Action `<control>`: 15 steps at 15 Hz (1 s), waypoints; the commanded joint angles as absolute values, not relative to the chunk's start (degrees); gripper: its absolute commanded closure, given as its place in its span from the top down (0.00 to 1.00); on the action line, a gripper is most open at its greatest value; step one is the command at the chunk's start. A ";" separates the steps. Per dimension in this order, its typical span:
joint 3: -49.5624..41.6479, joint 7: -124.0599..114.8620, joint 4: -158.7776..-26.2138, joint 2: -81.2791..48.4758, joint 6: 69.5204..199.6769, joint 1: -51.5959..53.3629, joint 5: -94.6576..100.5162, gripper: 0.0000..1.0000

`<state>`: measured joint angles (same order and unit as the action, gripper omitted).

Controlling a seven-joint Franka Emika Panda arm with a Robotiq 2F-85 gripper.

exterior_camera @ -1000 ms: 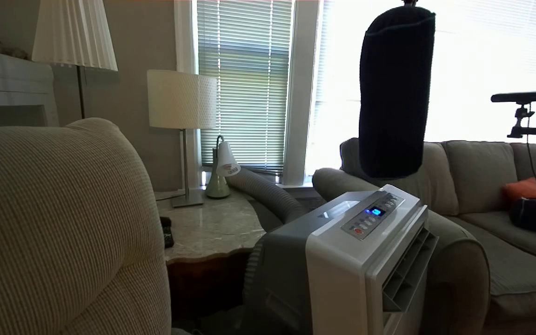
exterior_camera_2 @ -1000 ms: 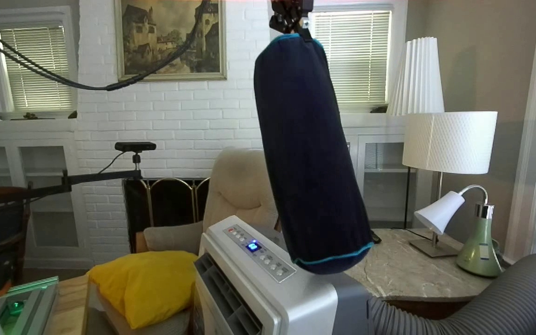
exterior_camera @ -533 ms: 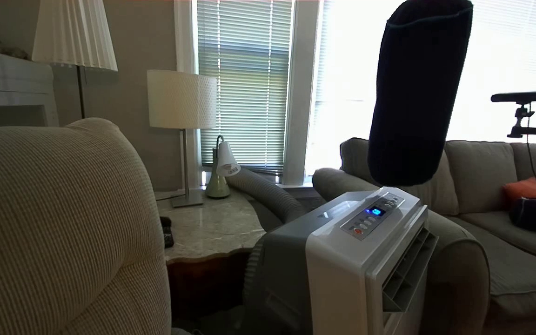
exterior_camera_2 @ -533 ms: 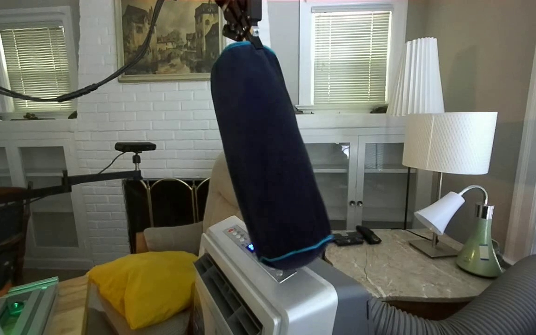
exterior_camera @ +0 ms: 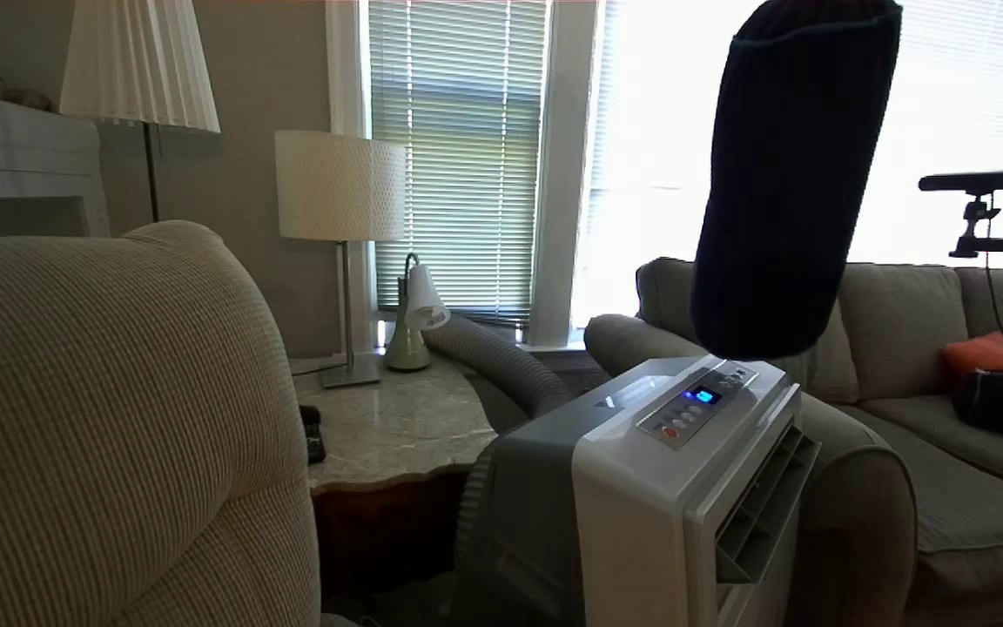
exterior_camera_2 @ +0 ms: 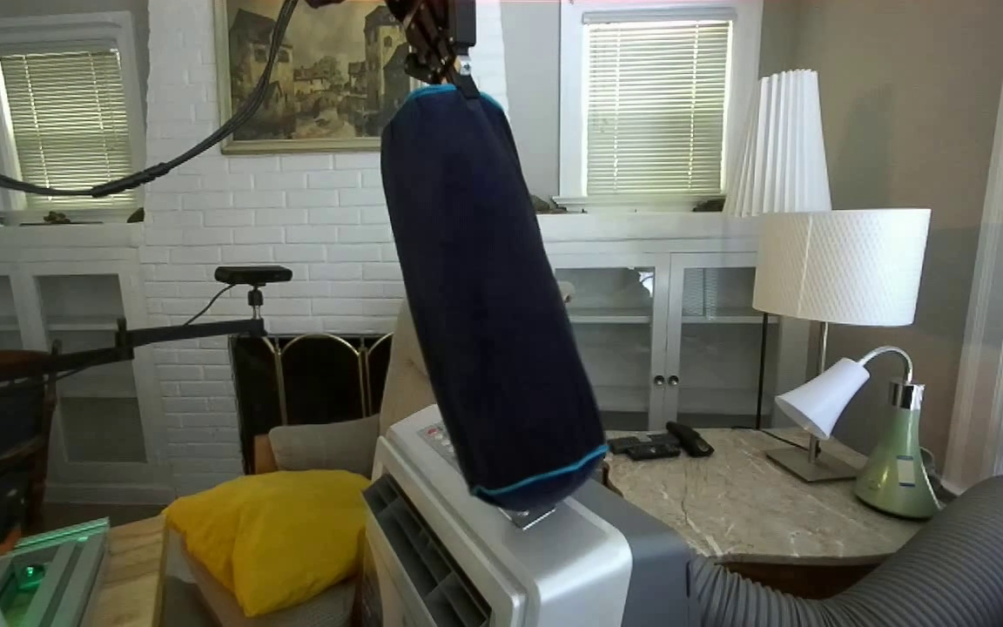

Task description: Move the pencil case to the armchair

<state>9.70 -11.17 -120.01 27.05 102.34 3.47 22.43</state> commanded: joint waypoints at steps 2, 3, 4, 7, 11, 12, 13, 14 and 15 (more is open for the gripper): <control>9.78 -11.13 -119.77 26.95 102.15 3.33 22.36 0.04; 10.05 -11.52 -119.09 26.66 102.00 3.41 22.21 0.01; 10.21 -11.47 -118.64 26.51 102.07 3.67 21.88 0.01; 11.69 -10.95 -118.17 27.18 102.31 4.85 21.87 0.01; 14.83 -13.19 -117.47 28.16 101.37 7.04 20.79 0.01; 15.92 -14.08 -116.99 28.22 100.84 7.75 20.36 0.01; 16.88 -15.05 -116.51 28.31 100.89 8.32 20.09 0.01; 18.06 -15.86 -115.85 28.20 100.35 9.05 19.71 0.01; 19.11 -16.44 -115.28 28.06 100.16 9.75 19.45 0.01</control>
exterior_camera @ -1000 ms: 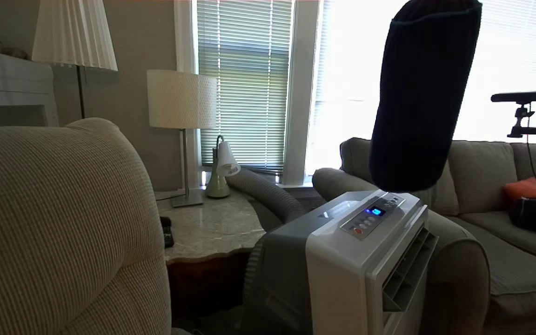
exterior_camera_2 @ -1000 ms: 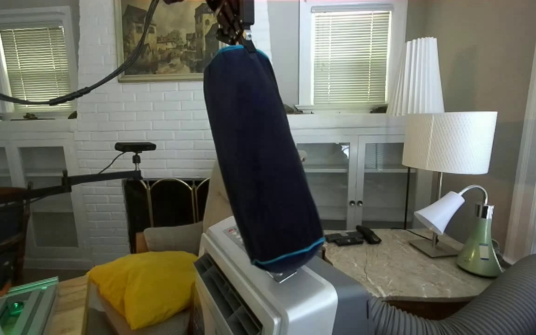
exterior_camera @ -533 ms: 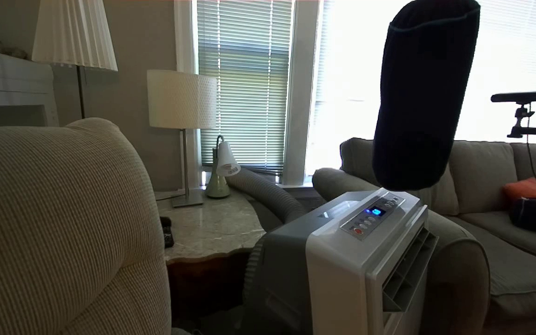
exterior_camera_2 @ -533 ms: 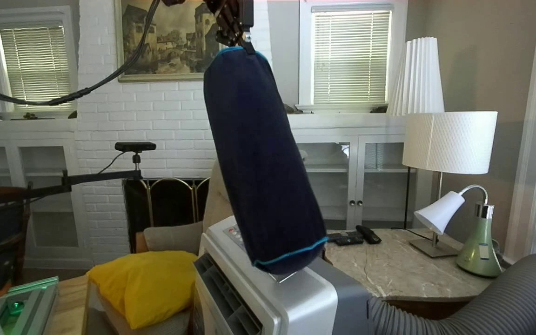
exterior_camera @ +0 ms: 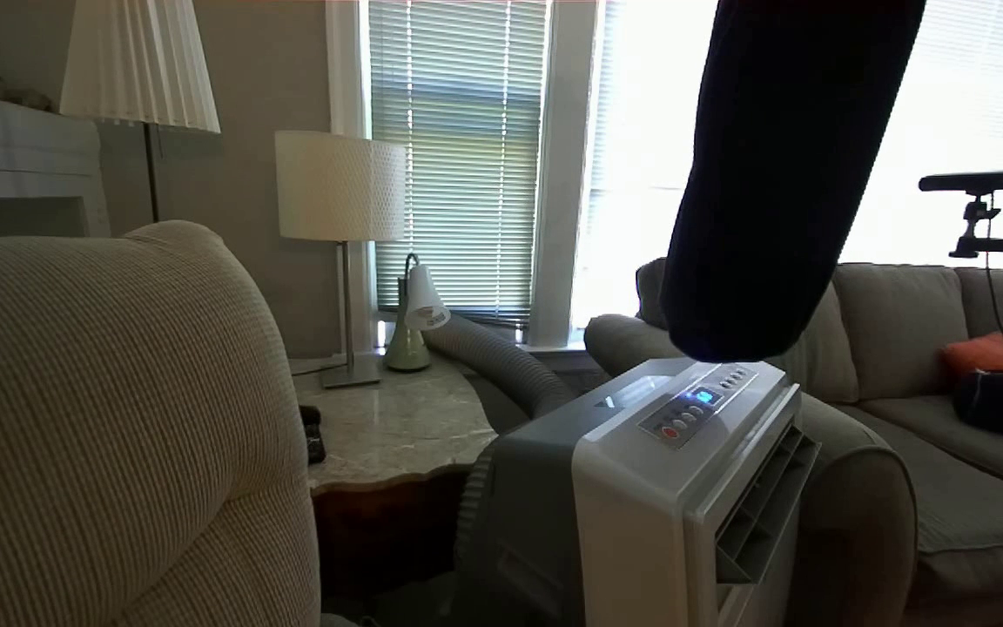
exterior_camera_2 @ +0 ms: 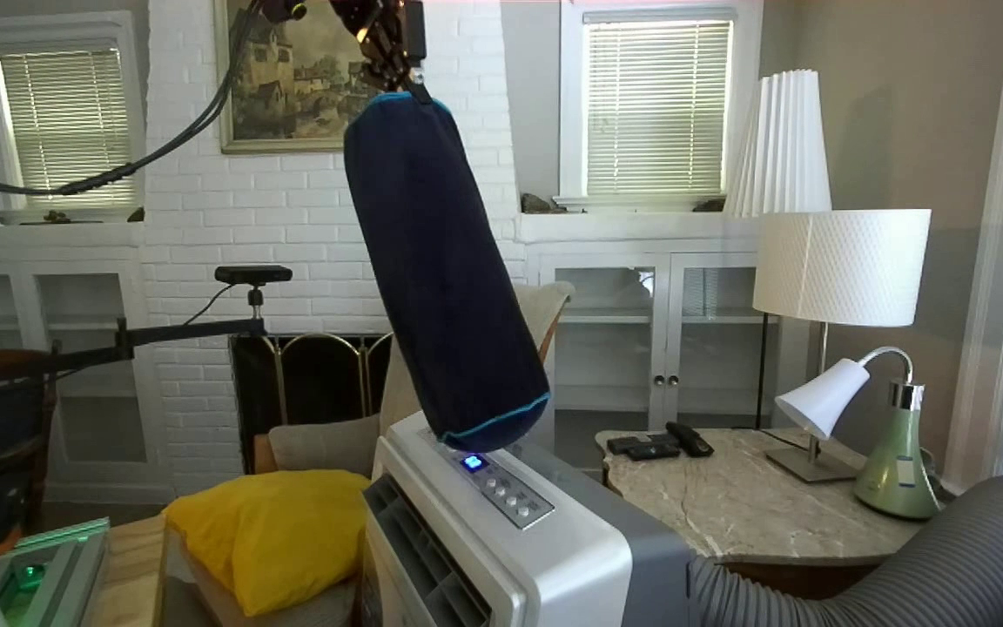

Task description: Move the pencil case to the armchair

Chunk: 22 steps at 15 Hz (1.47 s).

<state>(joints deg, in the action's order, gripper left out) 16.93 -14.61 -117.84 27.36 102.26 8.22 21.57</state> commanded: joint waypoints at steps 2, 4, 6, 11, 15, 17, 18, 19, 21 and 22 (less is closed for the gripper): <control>21.46 -17.88 -114.13 27.75 99.89 11.26 18.92 0.01; 23.72 -19.56 -112.93 27.17 99.71 12.28 19.04 0.01; 25.78 -21.08 -111.12 26.15 99.52 12.91 19.31 0.01; 29.49 -23.39 -105.81 21.21 101.58 13.14 20.08 0.01; 31.35 -26.49 -102.28 15.66 105.20 13.68 20.12 0.01; 31.98 -27.25 -100.92 13.05 107.06 14.40 19.79 0.01; 32.23 -27.34 -100.45 12.01 107.87 14.84 19.81 0.01; 32.47 -27.29 -100.02 10.87 108.64 15.47 19.73 0.01; 33.03 -27.83 -98.89 8.57 109.39 16.61 19.91 0.01; 33.28 -28.27 -98.47 7.53 109.96 17.19 20.15 0.01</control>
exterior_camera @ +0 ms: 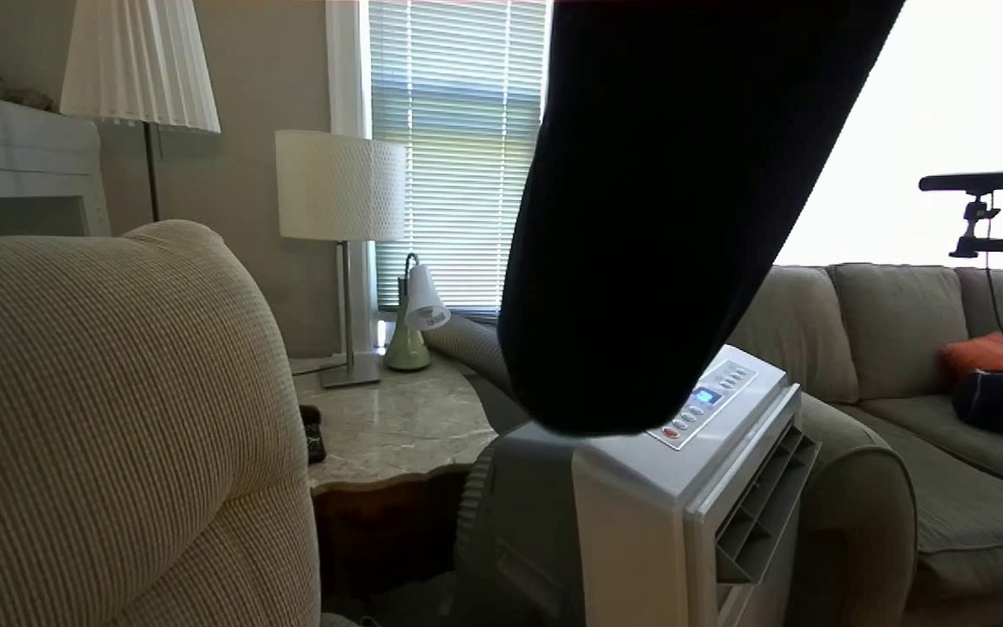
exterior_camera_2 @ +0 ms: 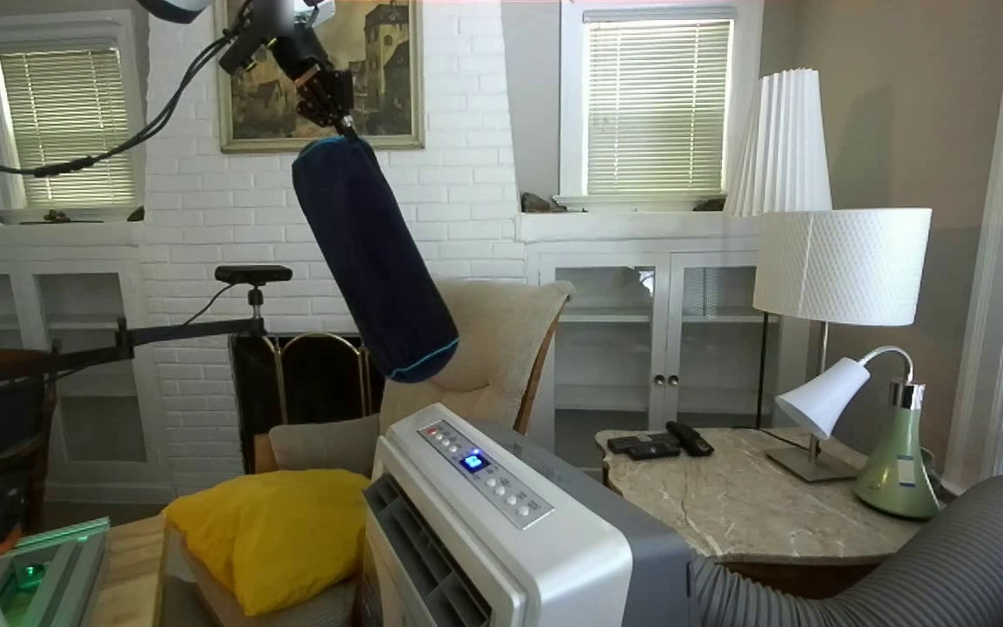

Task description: Move the pencil case to the armchair

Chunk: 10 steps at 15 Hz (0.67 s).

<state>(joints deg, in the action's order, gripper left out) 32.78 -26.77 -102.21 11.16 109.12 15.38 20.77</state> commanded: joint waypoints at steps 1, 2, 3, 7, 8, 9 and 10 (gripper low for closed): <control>33.46 -28.45 -98.03 6.45 110.20 17.84 20.20 0.01; 33.64 -28.78 -97.88 5.53 110.55 18.46 20.64 0.01; 33.74 -28.92 -97.77 4.69 110.54 19.10 20.88 0.01; 32.79 -28.61 -99.83 4.20 110.29 20.89 21.09 0.04; 32.77 -28.89 -99.80 3.70 110.34 21.14 21.10 0.04; 32.74 -28.96 -99.74 3.42 110.34 21.22 21.11 0.04; 32.69 -28.96 -99.64 3.30 110.35 21.24 21.11 0.04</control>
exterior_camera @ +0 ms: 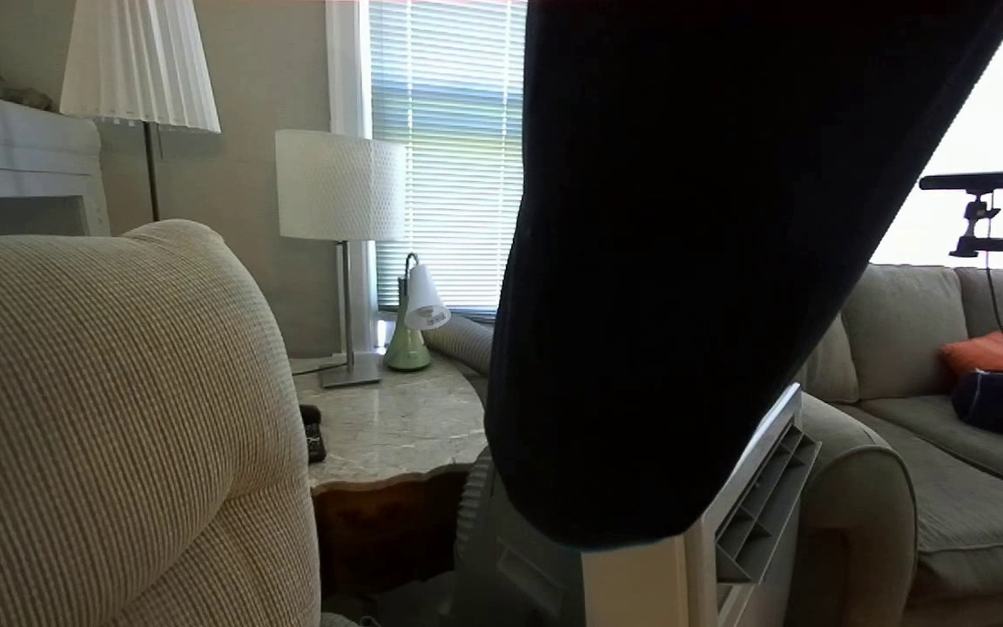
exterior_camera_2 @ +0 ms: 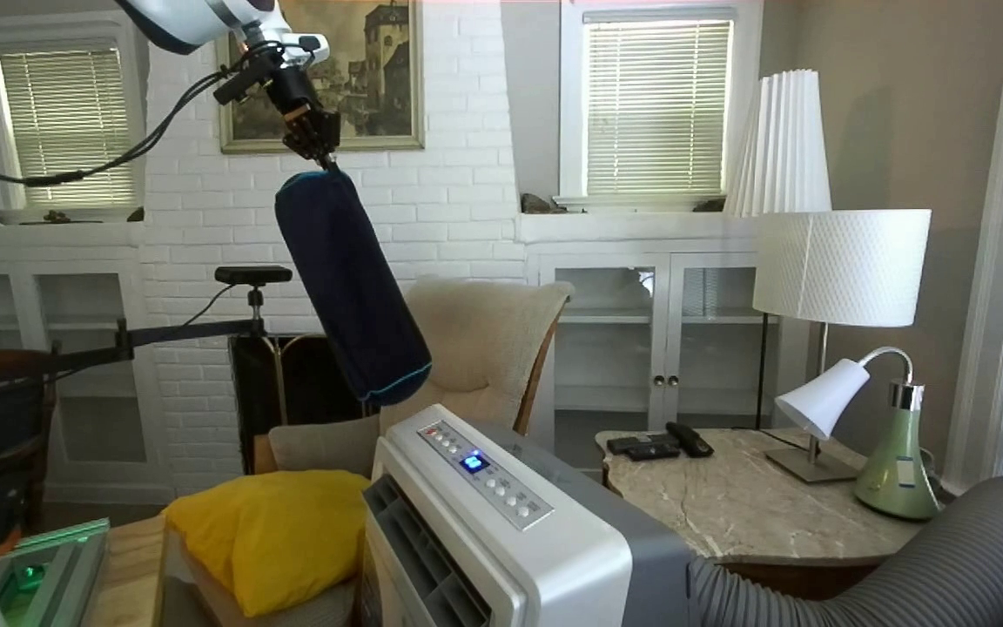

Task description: Move the pencil case to the armchair

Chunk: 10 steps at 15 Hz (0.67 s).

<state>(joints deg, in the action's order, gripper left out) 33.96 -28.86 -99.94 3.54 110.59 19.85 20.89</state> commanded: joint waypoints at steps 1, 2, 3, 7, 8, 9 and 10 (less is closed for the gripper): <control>32.68 -28.96 -99.49 3.25 110.34 21.24 21.12 0.04; 32.68 -28.96 -99.36 3.25 110.34 21.24 21.13 0.04; 32.68 -28.96 -99.25 3.25 110.34 21.24 21.14 0.01; 32.94 -31.08 -97.58 -1.09 113.69 22.65 23.62 0.01; 32.90 -31.60 -96.90 -2.57 114.79 23.20 24.56 0.01; 32.79 -32.12 -96.08 -4.01 115.70 23.88 25.56 0.01; 32.53 -32.75 -95.31 -5.43 116.89 24.66 26.47 0.01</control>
